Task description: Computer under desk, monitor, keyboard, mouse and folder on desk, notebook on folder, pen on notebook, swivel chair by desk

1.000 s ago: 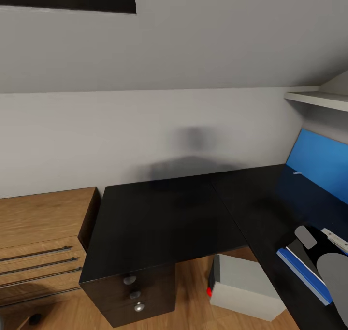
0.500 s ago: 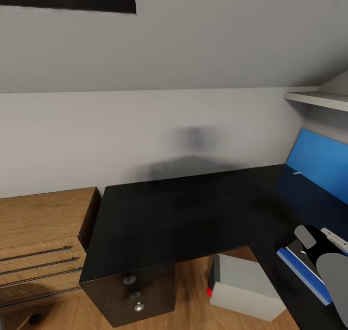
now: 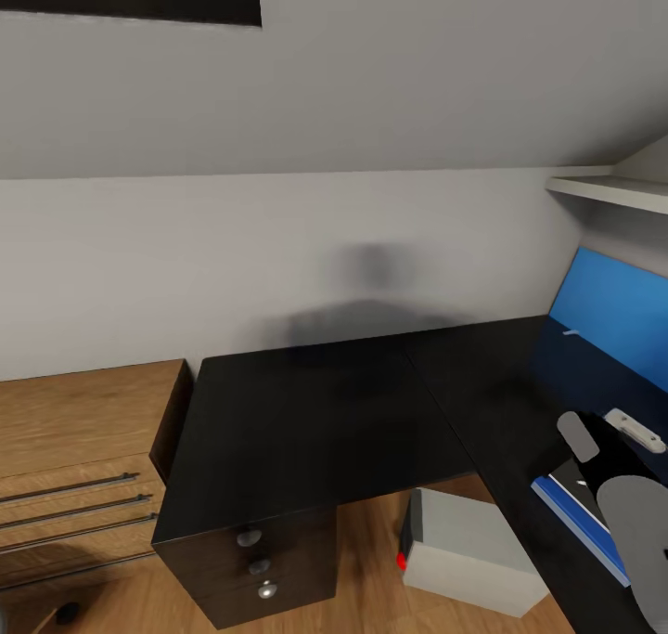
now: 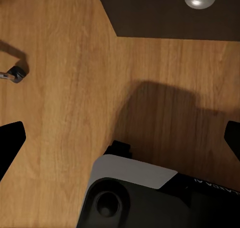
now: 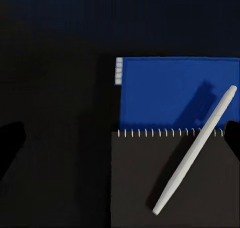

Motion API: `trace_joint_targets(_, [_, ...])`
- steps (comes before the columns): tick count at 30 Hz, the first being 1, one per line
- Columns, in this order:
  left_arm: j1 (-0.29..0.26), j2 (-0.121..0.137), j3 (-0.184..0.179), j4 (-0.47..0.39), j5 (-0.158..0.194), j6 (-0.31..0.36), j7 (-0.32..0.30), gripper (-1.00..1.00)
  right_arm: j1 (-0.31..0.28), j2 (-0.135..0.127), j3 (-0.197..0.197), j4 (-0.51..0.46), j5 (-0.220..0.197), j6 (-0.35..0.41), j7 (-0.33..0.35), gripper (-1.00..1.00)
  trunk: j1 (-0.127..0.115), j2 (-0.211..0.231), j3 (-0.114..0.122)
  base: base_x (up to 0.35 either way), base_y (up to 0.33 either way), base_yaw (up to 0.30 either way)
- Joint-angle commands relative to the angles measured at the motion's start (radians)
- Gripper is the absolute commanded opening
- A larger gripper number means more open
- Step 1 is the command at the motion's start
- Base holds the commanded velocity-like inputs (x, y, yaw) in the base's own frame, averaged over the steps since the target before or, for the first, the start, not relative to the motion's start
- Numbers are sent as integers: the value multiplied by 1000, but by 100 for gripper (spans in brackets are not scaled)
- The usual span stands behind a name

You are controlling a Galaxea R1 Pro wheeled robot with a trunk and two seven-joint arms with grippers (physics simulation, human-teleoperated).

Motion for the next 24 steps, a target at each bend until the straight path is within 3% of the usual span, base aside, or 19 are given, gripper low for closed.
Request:
trace_joint_targets(1, [0, 1, -5, -2, 7, 4, 9, 100, 2, 14, 0, -47, -1, 7, -13, 100, 0, -1, -1, 0, 0, 0])
trace_joint_targets(3, [0, 1, -6, -2, 7, 4, 9, 100, 8, 35, 0, -116, 1, 8, -39, 100, 0, -1, -1, 0, 0, 0])
trace_joint_targets(4, [0, 1, -6, -2, 7, 4, 8, 100, 44, 70, 3, -221, 4, 15, -96, 100, 0, -1, -1, 0, 0, 0])
trace_joint_targets(5, [0, 1, -6, -2, 7, 4, 8, 100, 66, 85, 3, -266, 7, 24, -113, 100, 0, -1, -1, 0, 0, 0])
trace_joint_targets(8, [0, 1, -6, -2, 7, 4, 8, 100, 112, 119, 4, -362, 10, 59, -132, 100, 0, -1, -1, 0, 0, 0])
trace_joint_targets(12, [0, 1, -6, -2, 7, 4, 8, 100, 174, 186, 7, -501, 13, 131, -142, 100, 0, -1, -1, 0, 0, 0])
trace_joint_targets(13, [0, 1, -6, -2, 7, 3, 8, 100, 198, 218, 16, -554, 21, 157, -144, 100, 0, -1, -1, 0, 0, 0])
trace_joint_targets(15, [0, 1, -6, -2, 7, 3, 8, 100, 227, 254, 57, -597, 45, 173, -145, 100, 0, -1, -1, 0, 0, 0])
trace_joint_targets(17, [0, 1, -7, -2, 7, 4, 8, 100, 251, 290, 137, -618, 74, 180, -146, 100, 0, -1, -1, 0, 0, 0])
trace_joint_targets(20, [0, 1, -6, -2, 7, 3, 9, 100, 263, 314, 190, -626, 86, 182, -146, 100, 0, -1, -1, 0, 0, 0])
trace_joint_targets(24, [0, 1, -7, -2, 7, 3, 10, 100, 267, 322, 208, -629, 88, 182, -146, 100, 0, -1, -1, 0, 0, 0])
